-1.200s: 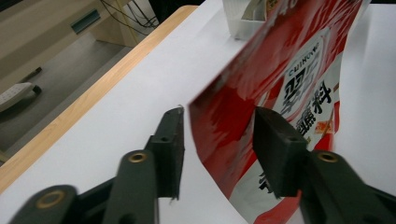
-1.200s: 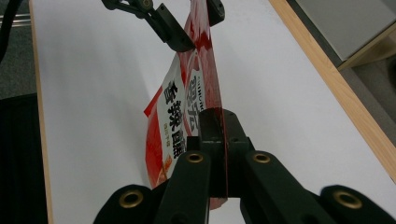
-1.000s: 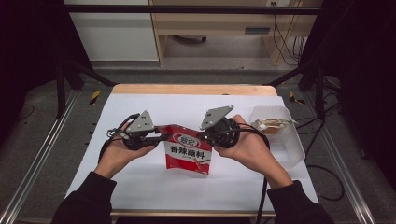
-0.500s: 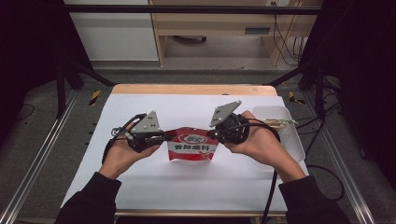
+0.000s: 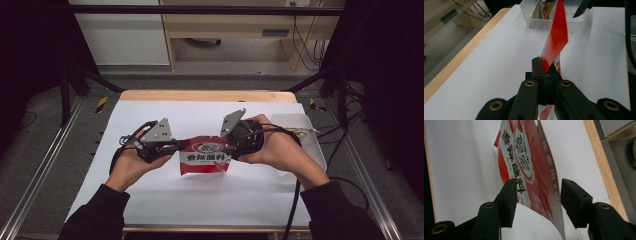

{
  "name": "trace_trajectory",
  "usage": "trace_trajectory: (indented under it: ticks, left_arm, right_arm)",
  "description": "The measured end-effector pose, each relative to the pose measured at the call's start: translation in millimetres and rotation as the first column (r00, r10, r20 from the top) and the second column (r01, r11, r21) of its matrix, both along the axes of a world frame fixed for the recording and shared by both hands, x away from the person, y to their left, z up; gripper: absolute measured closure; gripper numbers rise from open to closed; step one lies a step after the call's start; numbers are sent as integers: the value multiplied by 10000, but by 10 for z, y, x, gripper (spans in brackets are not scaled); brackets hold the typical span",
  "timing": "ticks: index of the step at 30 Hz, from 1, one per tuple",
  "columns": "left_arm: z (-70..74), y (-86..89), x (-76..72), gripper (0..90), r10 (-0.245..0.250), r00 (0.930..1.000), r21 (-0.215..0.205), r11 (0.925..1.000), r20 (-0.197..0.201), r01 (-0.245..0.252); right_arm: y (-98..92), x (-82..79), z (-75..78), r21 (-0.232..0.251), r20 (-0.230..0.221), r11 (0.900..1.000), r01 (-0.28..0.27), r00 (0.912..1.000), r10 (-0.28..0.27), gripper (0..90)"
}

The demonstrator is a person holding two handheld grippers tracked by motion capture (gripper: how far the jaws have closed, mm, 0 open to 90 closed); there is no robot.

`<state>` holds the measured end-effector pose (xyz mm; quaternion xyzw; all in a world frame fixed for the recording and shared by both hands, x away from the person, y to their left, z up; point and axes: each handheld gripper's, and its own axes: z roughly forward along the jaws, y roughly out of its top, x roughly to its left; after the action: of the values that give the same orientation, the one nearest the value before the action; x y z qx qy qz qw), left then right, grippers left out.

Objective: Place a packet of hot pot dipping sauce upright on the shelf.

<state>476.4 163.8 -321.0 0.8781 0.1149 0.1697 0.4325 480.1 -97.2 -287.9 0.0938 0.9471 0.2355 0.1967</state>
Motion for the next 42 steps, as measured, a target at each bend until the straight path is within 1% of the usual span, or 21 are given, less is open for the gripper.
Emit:
trace_trajectory:
  ticks: [2,5,7,9,13,16,19,20,21,25,33,35,39,42]
  left_arm:
    - [0,-3,-1,900,2,10000,-16,10000,18,-2]
    - [6,-12,-2,900,-23,10000,0,10000,35,23]
    - [11,-13,-4,900,-49,10000,16,10000,61,49]
    - [14,-10,-4,900,-59,10000,22,10000,55,59]
    - [10,-18,-8,900,-145,9999,-28,9999,19,145]
    - [15,-29,-13,900,-208,9998,31,9998,44,208]
    - [15,-40,-16,900,-247,9997,-65,9997,27,247]
    - [15,-40,-16,900,-247,9997,-65,9997,27,247]
    - [18,-43,-20,900,-294,9995,-28,9996,63,294]
    - [21,-50,-29,900,-313,9995,-52,9995,51,313]
    - [13,-48,-10,900,-263,9997,-121,9996,20,263]
    - [9,-50,-4,899,-243,9997,-111,9996,-42,242]
    - [-3,-64,4,897,-222,9997,-60,9997,-63,222]
    - [-9,-71,16,893,-209,9998,-121,9997,-56,208]
  right_arm:
    - [10,20,-8,-71,-21,10000,-4,10000,4,476]
    - [34,74,-38,-330,-74,9995,-26,10000,23,465]
    - [46,95,-50,-412,-151,9992,3,9999,-10,477]
    - [49,112,-55,-541,-153,9985,-79,9999,71,511]
    - [55,122,-60,-648,-255,9978,-154,9996,137,579]
    - [62,118,-63,-735,-327,9969,-278,9991,255,642]
    - [76,112,-71,-900,-381,9953,-349,9988,316,700]
    - [76,112,-71,-900,-381,9953,-349,9988,316,700]
    - [81,111,-79,-958,-422,9947,-366,9986,327,744]
    - [85,108,-86,-1081,-489,9934,-389,9982,338,802]
    - [73,91,-95,-1052,-637,9937,-380,9975,314,884]
    - [69,92,-97,-957,-710,9947,-363,9970,296,892]
    - [64,93,-92,-991,-796,9947,-290,9966,211,896]
    - [60,99,-79,-1027,-780,9944,-247,9968,168,898]
